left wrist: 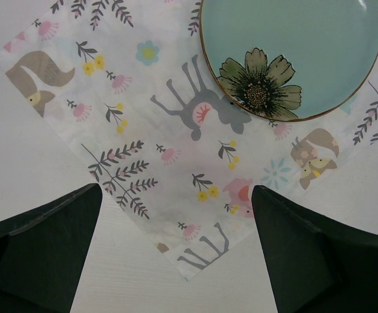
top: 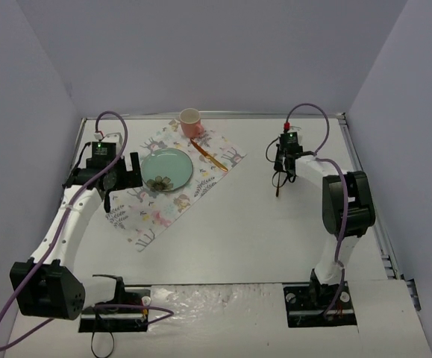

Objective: Set the dinner table for one person

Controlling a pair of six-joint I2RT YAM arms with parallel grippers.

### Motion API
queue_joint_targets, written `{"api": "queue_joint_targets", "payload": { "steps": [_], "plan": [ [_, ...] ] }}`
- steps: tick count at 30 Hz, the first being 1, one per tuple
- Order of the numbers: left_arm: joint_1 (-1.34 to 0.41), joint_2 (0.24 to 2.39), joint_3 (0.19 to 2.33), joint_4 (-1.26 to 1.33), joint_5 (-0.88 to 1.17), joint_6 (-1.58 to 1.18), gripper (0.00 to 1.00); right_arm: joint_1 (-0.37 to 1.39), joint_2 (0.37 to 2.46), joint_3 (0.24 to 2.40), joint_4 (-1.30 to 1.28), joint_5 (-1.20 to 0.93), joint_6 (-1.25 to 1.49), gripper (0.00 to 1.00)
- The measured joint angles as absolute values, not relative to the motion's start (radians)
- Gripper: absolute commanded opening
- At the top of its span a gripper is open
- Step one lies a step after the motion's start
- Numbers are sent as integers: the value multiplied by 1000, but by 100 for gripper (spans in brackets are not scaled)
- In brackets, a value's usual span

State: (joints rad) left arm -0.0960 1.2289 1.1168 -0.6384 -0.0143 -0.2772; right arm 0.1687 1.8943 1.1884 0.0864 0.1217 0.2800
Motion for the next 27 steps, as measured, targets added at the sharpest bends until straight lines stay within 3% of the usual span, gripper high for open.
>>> {"api": "queue_joint_targets", "payload": {
  "steps": [10, 27],
  "plan": [
    [-124, 1230, 1117, -608, 130, -338, 97, 447, 1728, 1173, 99, -11, 207, 0],
    [-233, 1383, 1163, -387, 443, -448, 97, 735, 1689, 1169, 104, -156, 99, 0]
  ]
}}
